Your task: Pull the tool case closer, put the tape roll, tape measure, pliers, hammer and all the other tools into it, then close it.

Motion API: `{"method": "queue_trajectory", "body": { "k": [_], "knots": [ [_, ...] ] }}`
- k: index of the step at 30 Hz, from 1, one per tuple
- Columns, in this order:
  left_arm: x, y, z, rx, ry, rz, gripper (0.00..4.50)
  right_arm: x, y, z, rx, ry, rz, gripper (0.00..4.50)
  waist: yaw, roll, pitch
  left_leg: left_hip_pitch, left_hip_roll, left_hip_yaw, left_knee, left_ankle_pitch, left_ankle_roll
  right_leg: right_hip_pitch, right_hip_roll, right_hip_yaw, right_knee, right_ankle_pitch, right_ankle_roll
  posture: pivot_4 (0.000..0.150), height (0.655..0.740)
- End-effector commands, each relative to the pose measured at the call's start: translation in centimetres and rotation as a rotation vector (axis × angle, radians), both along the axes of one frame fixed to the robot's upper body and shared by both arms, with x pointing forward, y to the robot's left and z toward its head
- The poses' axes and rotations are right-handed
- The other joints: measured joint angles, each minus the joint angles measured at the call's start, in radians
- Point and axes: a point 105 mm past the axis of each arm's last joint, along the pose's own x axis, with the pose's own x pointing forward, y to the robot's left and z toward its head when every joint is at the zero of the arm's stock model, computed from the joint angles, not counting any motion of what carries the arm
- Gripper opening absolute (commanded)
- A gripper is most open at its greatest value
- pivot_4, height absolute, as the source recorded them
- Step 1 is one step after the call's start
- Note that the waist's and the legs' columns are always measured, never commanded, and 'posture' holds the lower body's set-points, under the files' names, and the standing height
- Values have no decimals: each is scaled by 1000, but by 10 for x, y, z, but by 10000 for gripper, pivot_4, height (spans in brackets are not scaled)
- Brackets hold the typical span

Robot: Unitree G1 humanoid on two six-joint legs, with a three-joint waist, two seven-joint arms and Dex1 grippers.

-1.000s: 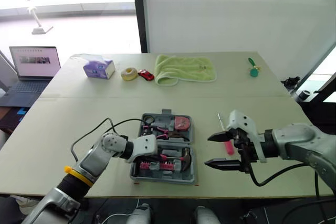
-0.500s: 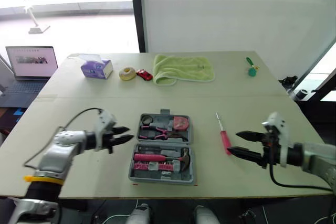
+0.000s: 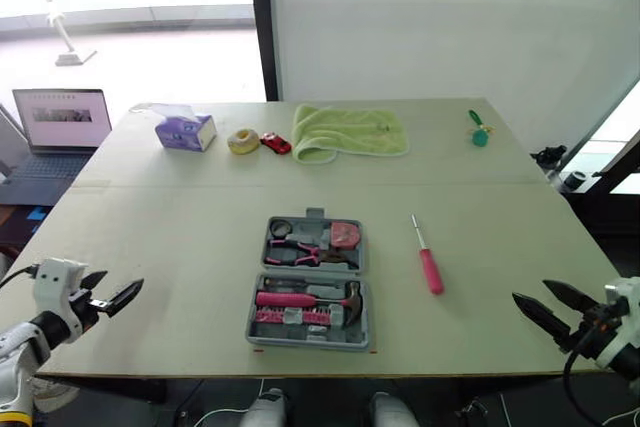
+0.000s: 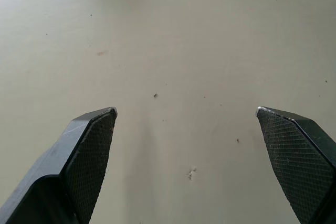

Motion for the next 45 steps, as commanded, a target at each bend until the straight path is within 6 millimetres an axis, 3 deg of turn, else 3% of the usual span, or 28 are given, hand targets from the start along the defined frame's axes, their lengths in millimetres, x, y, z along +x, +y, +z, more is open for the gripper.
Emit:
{"method": "queue_trajectory", "body": {
  "k": [1, 4, 8, 12, 15, 22, 26, 33, 36, 42, 45],
  "knots": [
    [23, -16, 28, 16, -87, -88, 44639, 28, 16, 40, -74, -137, 65, 45000, 0, 0, 0, 0, 0, 0, 0, 0, 0, 0, 0, 0, 0, 0, 0, 1500, 7400],
    [39, -52, 55, -37, -112, -268, 44639, 57, 32, 55, -102, -89, 78, 45000, -2, 1, 0, 0, 0, 0, 1, 0, 0, 0, 0, 0, 1, 1, 0, 1500, 7400],
    [33, -116, 73, -42, -65, -618, 44639, 90, 65, 69, -203, -1, 112, 45000, -10, 1, 0, -1, 0, 0, 0, 0, -1, -2, 0, 0, 1, 2, 3, 1500, 7400],
    [30, -151, 88, 61, -59, -782, 44639, 106, 90, 78, -345, 34, 178, 45000, -20, 2, 1, -2, 0, 2, -1, 0, -1, -4, 0, 1, 1, 2, 3, 1500, 7400],
    [25, -176, 98, 160, -60, -907, 44639, 117, 107, 70, -342, 137, 154, 45000, -23, 2, 2, -3, 0, 2, -1, 0, -1, -5, 0, 1, 1, 2, 3, 1500, 7400],
    [18, -195, 104, 244, -52, -985, 44639, 130, 108, 25, -306, 473, -75, 45000, -24, 1, 3, -3, 0, 3, -4, 0, -1, -7, 1, 2, 1, 2, 3, 1500, 7400],
    [16, -199, 108, 245, -66, -979, 44639, 134, 110, 13, -238, 523, -152, 45000, -23, 3, 3, -3, -1, 4, -4, 0, -1, -8, 1, 3, 1, 2, 3, 1500, 7400],
    [10, -193, 95, 233, -15, -968, 44639, 132, 121, -13, -222, 581, -146, 45000, -29, 3, 4, -2, 0, 4, -4, 0, -1, -8, 2, 3, 2, 3, 3, 1500, 7400],
    [10, -194, 94, 232, -17, -963, 45000, 135, 126, -18, -207, 578, -157, 35092, -29, 3, 4, -2, 0, 4, -4, 0, -1, -8, 2, 3, 3, 3, 3, 1500, 7400],
    [12, -199, 89, 230, -22, -959, 45000, 139, 133, -23, -203, 572, -138, 5137, -29, 3, 4, -2, 0, 4, -4, 0, -1, -8, 2, 4, 3, 3, 3, 1500, 7400],
    [12, -202, 88, 220, -28, -959, 45000, 137, 131, -17, -225, 570, -127, 3712, -29, 3, 4, -2, 0, 4, -4, 0, -1, -8, 2, 4, 3, 3, 3, 1500, 7400]
  ]
}}
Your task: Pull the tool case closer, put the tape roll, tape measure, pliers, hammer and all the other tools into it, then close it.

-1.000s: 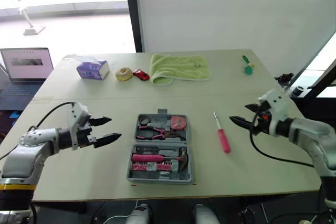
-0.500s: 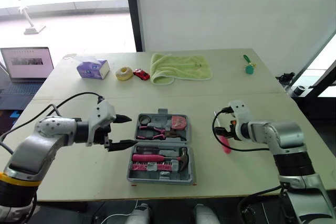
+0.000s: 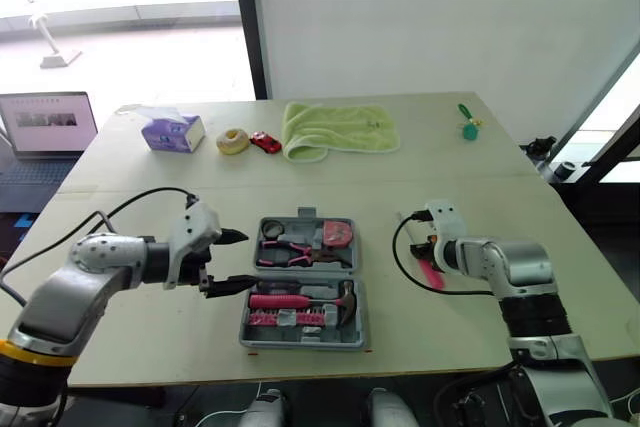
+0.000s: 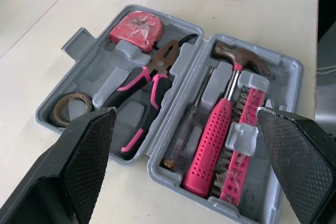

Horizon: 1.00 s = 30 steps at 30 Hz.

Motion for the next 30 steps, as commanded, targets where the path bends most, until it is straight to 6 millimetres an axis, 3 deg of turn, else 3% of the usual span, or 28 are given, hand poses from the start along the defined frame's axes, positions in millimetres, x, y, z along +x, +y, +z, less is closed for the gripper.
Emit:
{"method": "queue_trajectory", "body": {
  "k": [1, 6, 9, 12, 14, 17, 22, 26, 30],
  "knots": [
    [0, -5, 6, 0, -41, -12, 45000, 0, -1, 14, -20, -19, 25, 3712, 0, 0, 0, 0, 0, 0, 0, 0, 0, 0, 0, 0, 0, 0, 0, 1500, 7400],
    [-1, -6, 5, -7, -43, -15, 45000, -6, -5, 37, -23, -28, 35, 3712, 1, 1, 0, 0, 0, 0, 0, 0, 0, -1, 0, 1, 0, 0, 0, 1500, 7400],
    [-1, -5, 3, -9, -44, -12, 45000, -16, 10, 48, 21, -30, 54, 3712, 0, 1, 0, 0, 0, 0, 0, 0, 0, 0, 0, 1, 0, 0, 0, 1500, 7400],
    [-1, -8, 0, -11, -39, -22, 45000, -28, 27, 45, 10, -32, 93, 3712, -1, 1, 0, 0, 0, 0, -1, 0, 0, -1, 0, 1, 1, 0, 0, 1500, 7400],
    [0, -11, -1, -16, -37, -31, 45000, -28, 33, 51, -53, -152, 183, 3712, 3, 1, 0, 0, 0, 0, -1, 0, 0, -1, 0, 1, 1, 0, 0, 1500, 7400],
    [8, -14, 4, -57, -71, -11, 45000, -40, 18, 58, -331, -205, 450, 3712, 17, 6, 4, -2, -2, 0, 2, 0, 0, 0, -2, 0, -1, 0, 0, 1500, 7400],
    [7, -19, 1, -88, -50, -8, 45000, -40, 15, 57, -105, -77, 299, 3712, -18, -1, 4, -1, 1, 2, 5, 0, 1, 2, 1, 1, -3, 1, 2, 1500, 7400],
    [2, -16, -4, -72, -50, 13, 45000, -51, 29, 30, 12, -26, 223, 3712, -18, 0, 4, 0, 2, 0, 0, -1, 1, 0, 2, 1, 1, 0, 1, 1500, 7400],
    [-1, -16, -5, -74, -36, 15, 45000, -54, 40, 18, 126, -14, 104, 3712, -18, 0, 5, -1, 0, 2, 0, -1, 1, -3, 1, 5, 2, 0, 1, 1500, 7400]
  ]
}}
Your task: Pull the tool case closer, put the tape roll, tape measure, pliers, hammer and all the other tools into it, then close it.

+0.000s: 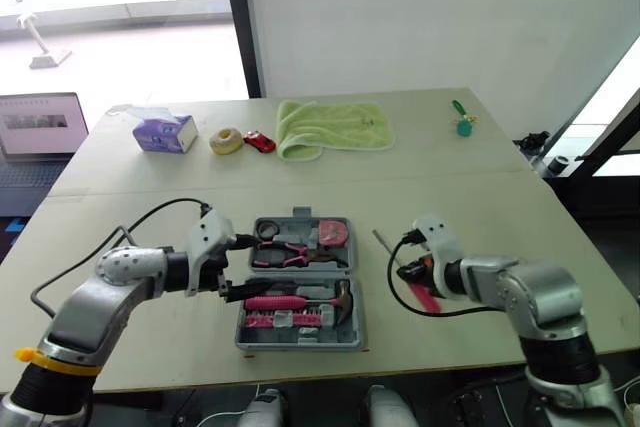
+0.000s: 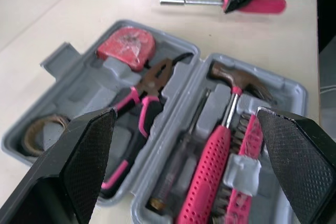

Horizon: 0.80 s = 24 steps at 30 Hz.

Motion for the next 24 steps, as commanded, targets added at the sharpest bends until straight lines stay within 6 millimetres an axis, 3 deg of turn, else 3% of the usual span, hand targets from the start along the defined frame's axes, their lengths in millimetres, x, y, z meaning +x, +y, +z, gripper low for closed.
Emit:
{"method": "queue_trajectory", "body": {
  "k": [1, 4, 8, 15, 20, 23, 24],
  "knots": [
    [-1, 0, 12, 6, -50, -4, 45000, 7, -2, 10, 41, -63, -120, 3712, 1, 0, 0, 0, 0, 1, 1, 0, 0, 0, 0, 1, 1, 0, 0, 1500, 7400],
    [-1, -1, 11, 16, -48, -13, 45000, 8, 2, 3, 110, -30, -220, 3712, 6, 0, 0, 1, 0, 1, 1, 0, 0, 0, 0, 1, 1, 0, 0, 1500, 7400],
    [2, -3, 13, 17, -56, -15, 45000, 3, -4, -9, 73, 14, -266, 3712, 7, 0, 0, 1, -1, 1, 1, 0, 0, 0, 0, 1, 1, 0, 0, 1500, 7400],
    [2, -5, 10, 20, -54, -22, 45000, 1, -14, -12, 54, 18, -298, 3712, 3, 1, 0, 1, 0, 1, 0, 0, 0, 0, 0, 1, 1, 0, 0, 1500, 7400],
    [1, -5, 9, 25, -37, -34, 45000, 7, -11, -3, 153, 23, -343, 27105, 2, 1, 0, 1, 0, 1, 0, 0, 0, 0, 0, 1, 1, 0, 0, 1500, 7400],
    [-3, -3, 12, 2, -23, -52, 45000, 11, -24, 15, 108, -24, -281, 42565, 4, 1, 0, 1, 0, 1, 0, 0, 0, 0, 0, 1, 1, 0, 0, 1500, 7400],
    [-4, -2, 14, 3, -27, -54, 45000, 17, -38, 29, 27, -87, -233, 43983, 5, 2, 0, 1, -1, 1, 0, 0, 0, 0, 0, 1, 1, 0, 0, 1500, 7400]
  ]
}}
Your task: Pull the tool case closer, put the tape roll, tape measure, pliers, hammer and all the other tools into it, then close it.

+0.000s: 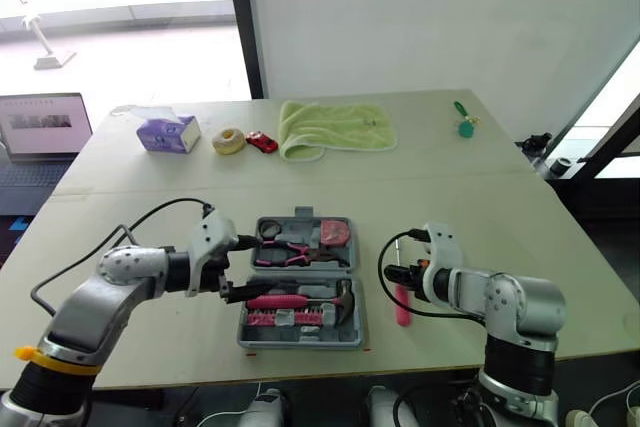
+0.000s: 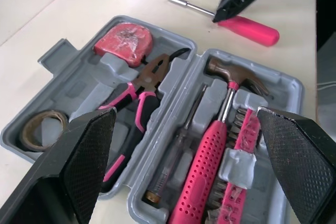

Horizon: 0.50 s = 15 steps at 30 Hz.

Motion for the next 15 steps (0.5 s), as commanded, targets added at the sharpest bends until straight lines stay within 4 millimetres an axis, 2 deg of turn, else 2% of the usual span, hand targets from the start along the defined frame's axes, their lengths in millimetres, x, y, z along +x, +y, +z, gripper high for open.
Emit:
{"method": "queue_trajectory", "body": {
  "k": [1, 3, 4, 5, 7, 8, 9, 11, 15],
  "knots": [
    [-2, 1, 12, -9, -37, -25, 45000, 17, -39, 50, -215, -168, 133, 43983, 3, 4, 2, 0, 0, 0, 0, 0, 0, 0, 0, 0, 0, 0, 0, 1500, 7400],
    [-2, 2, 12, -5, -42, -24, 45000, 27, -53, 86, -309, -262, 276, 43983, 6, 9, 6, -1, -2, 2, 3, 0, 0, 1, -2, 1, -2, 0, 0, 1500, 7400],
    [-1, 2, 13, -6, -43, -26, 45000, 28, -51, 103, -346, -308, 397, 43983, 5, 9, 6, -1, -2, 4, 3, 0, 0, 1, -2, 2, -3, -1, 1, 1500, 7400],
    [-1, 2, 13, -6, -43, -27, 45000, 28, -49, 111, -369, -325, 485, 43983, 0, 9, 6, -1, -1, 4, 3, 0, 1, 1, -2, 2, -3, -1, 2, 1500, 7400],
    [0, 0, 15, -22, -54, -40, 45000, 24, -39, 125, -663, -442, 858, 43983, -11, 8, 5, 1, 1, 4, 1, -2, 3, 2, 1, 1, -3, -2, 3, 1500, 7400],
    [-1, -1, 16, -33, -54, -53, 45000, 17, -33, 120, -750, -463, 1048, 43983, -13, 7, 5, 1, 2, 4, 0, -2, 3, 2, 1, 1, -4, -2, 3, 1500, 7400],
    [-2, -2, 18, -36, -57, -63, 45000, 7, -32, 109, -769, -410, 1219, 43983, -15, 7, 5, 2, 2, 4, -1, -2, 4, 2, 2, 1, -4, -2, 3, 1500, 7400],
    [0, -1, 22, -44, -69, -58, 45000, 3, -35, 95, -836, -378, 1410, 43983, -16, 6, 5, 2, 2, 4, -1, -2, 4, 2, 2, 1, -4, -2, 4, 1500, 7400],
    [-2, 1, 23, -46, -81, -40, 45000, 10, -23, 78, -958, -420, 1716, 43983, -15, 6, 7, 0, 1, 7, 3, -2, 3, 2, 0, 4, -4, -2, 5, 1500, 7400]
  ]
}}
